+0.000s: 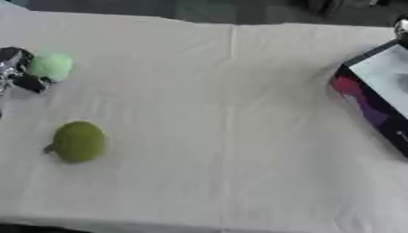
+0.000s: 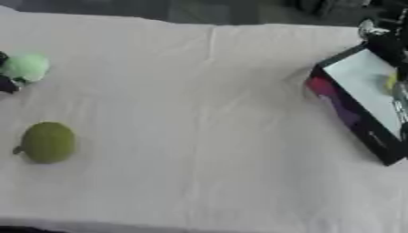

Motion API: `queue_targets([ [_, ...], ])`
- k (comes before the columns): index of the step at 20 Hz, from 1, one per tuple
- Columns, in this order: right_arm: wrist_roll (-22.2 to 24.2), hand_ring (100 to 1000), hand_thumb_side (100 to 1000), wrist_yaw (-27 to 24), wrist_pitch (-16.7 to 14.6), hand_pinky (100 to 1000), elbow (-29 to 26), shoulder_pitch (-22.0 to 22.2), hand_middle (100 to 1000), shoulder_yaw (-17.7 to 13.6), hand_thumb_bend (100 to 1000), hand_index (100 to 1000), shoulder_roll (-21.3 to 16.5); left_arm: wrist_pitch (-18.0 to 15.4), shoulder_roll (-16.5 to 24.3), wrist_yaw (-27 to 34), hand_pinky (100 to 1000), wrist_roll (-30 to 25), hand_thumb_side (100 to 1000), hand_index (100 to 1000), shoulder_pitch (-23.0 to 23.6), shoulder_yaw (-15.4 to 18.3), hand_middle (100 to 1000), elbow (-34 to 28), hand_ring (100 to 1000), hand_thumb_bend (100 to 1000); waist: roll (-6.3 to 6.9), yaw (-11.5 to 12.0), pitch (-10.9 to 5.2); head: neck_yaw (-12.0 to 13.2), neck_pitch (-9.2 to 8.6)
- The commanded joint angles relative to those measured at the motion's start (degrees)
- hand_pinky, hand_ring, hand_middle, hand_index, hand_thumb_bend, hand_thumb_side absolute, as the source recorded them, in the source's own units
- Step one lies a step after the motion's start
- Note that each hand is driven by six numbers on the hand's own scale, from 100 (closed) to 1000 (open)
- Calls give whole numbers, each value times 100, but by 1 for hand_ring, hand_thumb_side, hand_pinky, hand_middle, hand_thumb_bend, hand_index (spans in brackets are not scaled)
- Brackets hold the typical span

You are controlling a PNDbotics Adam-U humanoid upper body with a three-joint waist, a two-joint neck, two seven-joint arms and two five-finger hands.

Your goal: Pick up the objects with one hand, pass them to the other hand, and then place them into the box on the other side of the table.

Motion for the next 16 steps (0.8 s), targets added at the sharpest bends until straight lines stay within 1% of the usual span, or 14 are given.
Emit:
queue_targets([
  [1,6,893,300,-26,-15,1000,-86,-80,817,-33,100,870,-149,-102,331,270,693,90,100,502,7,-67,538,-410,595,100,26,15,-125,-49,-10],
  [4,7,893,300,-25,-16,1000,-90,-83,817,-33,100,870,-152,-70,392,451,693,67,100,502,72,-129,538,-600,595,100,30,15,-128,-60,-9],
  [5,7,893,295,-22,-17,1000,-94,-92,816,-30,100,870,-146,-80,397,494,690,82,100,489,57,-167,520,-655,576,100,31,24,-148,-78,-13],
  [7,9,893,294,-11,-22,1000,-102,-102,816,-24,100,870,-135,-195,448,621,689,135,100,486,99,-269,515,-913,570,100,31,49,-184,-127,-35],
  [9,9,893,292,-2,-25,1000,-112,-104,816,-23,100,870,-128,-326,531,799,689,104,100,485,216,-287,511,-1222,567,100,33,57,-206,-148,-67],
  [13,7,892,287,8,-30,1000,-145,-105,816,-25,100,869,-128,-286,658,1145,688,0,100,485,422,-351,504,-1814,559,100,47,59,-235,-156,-135],
  [16,10,893,279,17,-36,1000,-182,-133,817,-19,100,870,-112,-253,678,1413,690,6,100,485,568,-393,494,-2272,545,100,55,60,-254,-173,-153],
])
